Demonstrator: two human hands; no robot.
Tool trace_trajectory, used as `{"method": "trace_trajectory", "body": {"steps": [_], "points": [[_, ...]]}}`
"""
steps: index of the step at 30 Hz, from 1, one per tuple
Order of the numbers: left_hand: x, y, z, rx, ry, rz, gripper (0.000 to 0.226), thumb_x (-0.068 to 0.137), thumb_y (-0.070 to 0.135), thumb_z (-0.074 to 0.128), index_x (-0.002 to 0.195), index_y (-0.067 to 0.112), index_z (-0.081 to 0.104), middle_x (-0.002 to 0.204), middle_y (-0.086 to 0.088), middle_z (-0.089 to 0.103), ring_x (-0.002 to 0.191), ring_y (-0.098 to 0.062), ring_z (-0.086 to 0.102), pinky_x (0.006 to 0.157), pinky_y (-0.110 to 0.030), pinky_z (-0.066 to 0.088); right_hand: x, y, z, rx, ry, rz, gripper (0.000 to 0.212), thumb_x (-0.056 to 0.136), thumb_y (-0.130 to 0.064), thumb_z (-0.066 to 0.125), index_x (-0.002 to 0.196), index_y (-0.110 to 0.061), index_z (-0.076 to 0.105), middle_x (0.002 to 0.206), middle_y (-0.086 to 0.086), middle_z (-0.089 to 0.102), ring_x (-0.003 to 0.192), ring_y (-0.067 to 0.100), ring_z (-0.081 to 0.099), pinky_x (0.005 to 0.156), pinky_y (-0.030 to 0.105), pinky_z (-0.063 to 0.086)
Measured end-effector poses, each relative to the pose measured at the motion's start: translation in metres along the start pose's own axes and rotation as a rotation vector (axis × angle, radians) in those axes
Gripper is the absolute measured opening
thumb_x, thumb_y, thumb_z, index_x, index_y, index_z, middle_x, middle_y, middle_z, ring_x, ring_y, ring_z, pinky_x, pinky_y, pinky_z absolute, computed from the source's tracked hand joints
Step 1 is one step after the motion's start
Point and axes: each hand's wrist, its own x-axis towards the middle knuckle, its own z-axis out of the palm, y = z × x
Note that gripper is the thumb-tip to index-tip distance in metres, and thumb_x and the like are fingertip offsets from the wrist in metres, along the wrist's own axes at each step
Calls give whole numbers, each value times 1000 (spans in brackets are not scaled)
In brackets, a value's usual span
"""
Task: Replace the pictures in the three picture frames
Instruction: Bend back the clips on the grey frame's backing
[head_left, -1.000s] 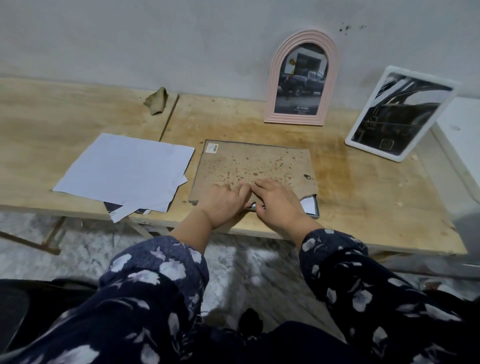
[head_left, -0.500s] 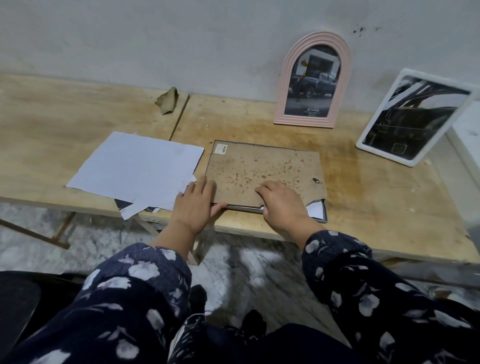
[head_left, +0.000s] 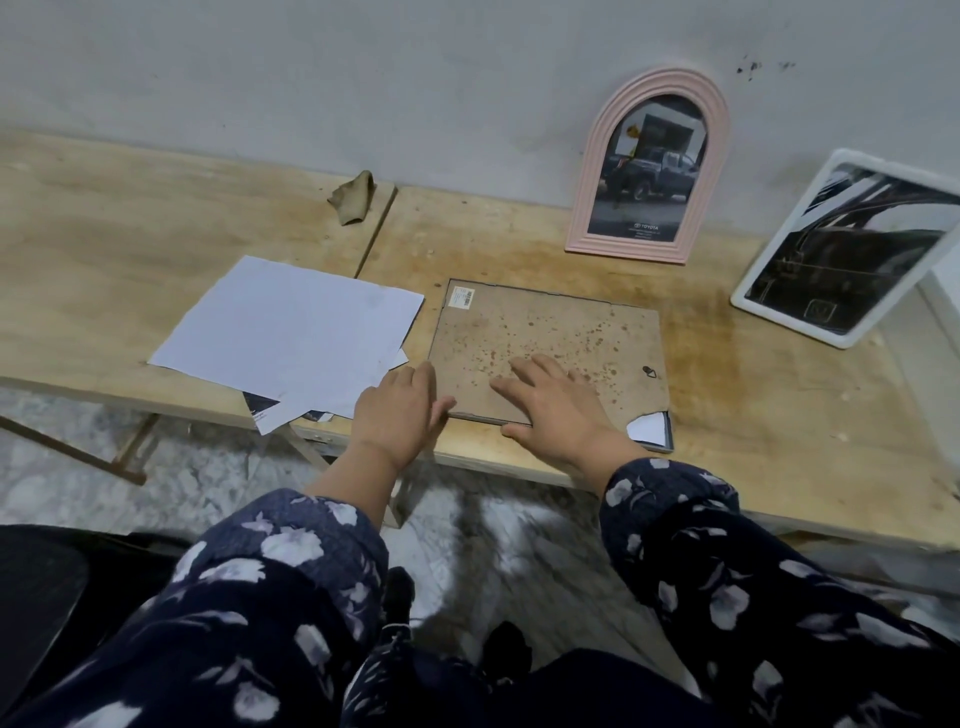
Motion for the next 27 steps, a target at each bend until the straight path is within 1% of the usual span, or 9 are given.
{"method": "trace_trajectory", "body": {"steps": [4, 7, 9, 13, 16, 19, 21, 25, 27], "points": [[-1, -1, 12, 27, -10, -17, 68, 92, 67, 30, 138, 17, 36, 133, -4, 48, 123, -22, 44, 88, -37, 47, 3, 10, -2, 7, -29, 11, 64, 87, -53, 57, 144, -39, 32, 156, -3, 23, 144, 25, 16, 112, 49, 23], [1, 0, 11, 19, -21, -32, 77, 86, 74, 31, 139, 18, 35, 134, -4, 46, 123, -23, 42, 89, -38, 45, 5, 16, -4, 34, -69, -3, 64, 85, -56, 58, 143, -39, 35, 154, -5, 28, 142, 23, 21, 108, 44, 30], [2, 0, 11, 15, -25, -35, 78, 85, 75, 33, 139, 18, 35, 134, -3, 46, 122, -22, 43, 89, -38, 44, 6, 19, -6, 34, -82, -20, 65, 85, -56, 58, 143, -38, 36, 153, -6, 31, 141, 21, 24, 105, 41, 34], [3, 1, 13, 6, -31, -41, 77, 86, 73, 35, 140, 18, 35, 133, -2, 46, 121, -21, 43, 89, -36, 44, 4, 28, -10, 10, -91, -57, 67, 84, -57, 58, 143, -36, 36, 152, -5, 33, 139, 21, 29, 104, 40, 37], [4, 3, 13, 16, -41, -31, 75, 87, 71, 36, 139, 17, 35, 133, -3, 46, 121, -21, 44, 88, -36, 45, 1, 35, -10, -4, -107, -71, 69, 83, -57, 59, 144, -35, 36, 152, -4, 33, 138, 23, 29, 106, 42, 36], [3, 4, 14, 22, -49, -30, 74, 86, 70, 37, 137, 17, 37, 131, -3, 47, 120, -21, 44, 86, -36, 46, -3, 44, -11, -7, -139, -64, 69, 82, -56, 62, 143, -35, 38, 152, -4, 33, 138, 24, 29, 105, 44, 37], [3, 4, 15, 29, -46, -34, 74, 86, 70, 37, 137, 17, 37, 131, -3, 47, 120, -21, 45, 86, -36, 47, -4, 48, -9, 32, -151, -48, 68, 81, -54, 65, 142, -35, 40, 153, -5, 32, 139, 23, 28, 106, 44, 36], [2, 7, 15, 46, -39, -35, 73, 87, 69, 37, 137, 16, 36, 132, -4, 45, 120, -22, 44, 87, -37, 46, -6, 51, -4, 211, -159, 38, 67, 79, -43, 73, 139, -37, 45, 156, -5, 27, 141, 23, 21, 112, 42, 29], [2, 8, 15, 51, -37, -36, 72, 88, 68, 37, 137, 16, 37, 131, -4, 46, 120, -22, 44, 88, -37, 45, -7, 52, -4, 235, -160, 58, 66, 79, -41, 73, 138, -39, 45, 157, -5, 24, 141, 24, 19, 112, 42, 29]]}}
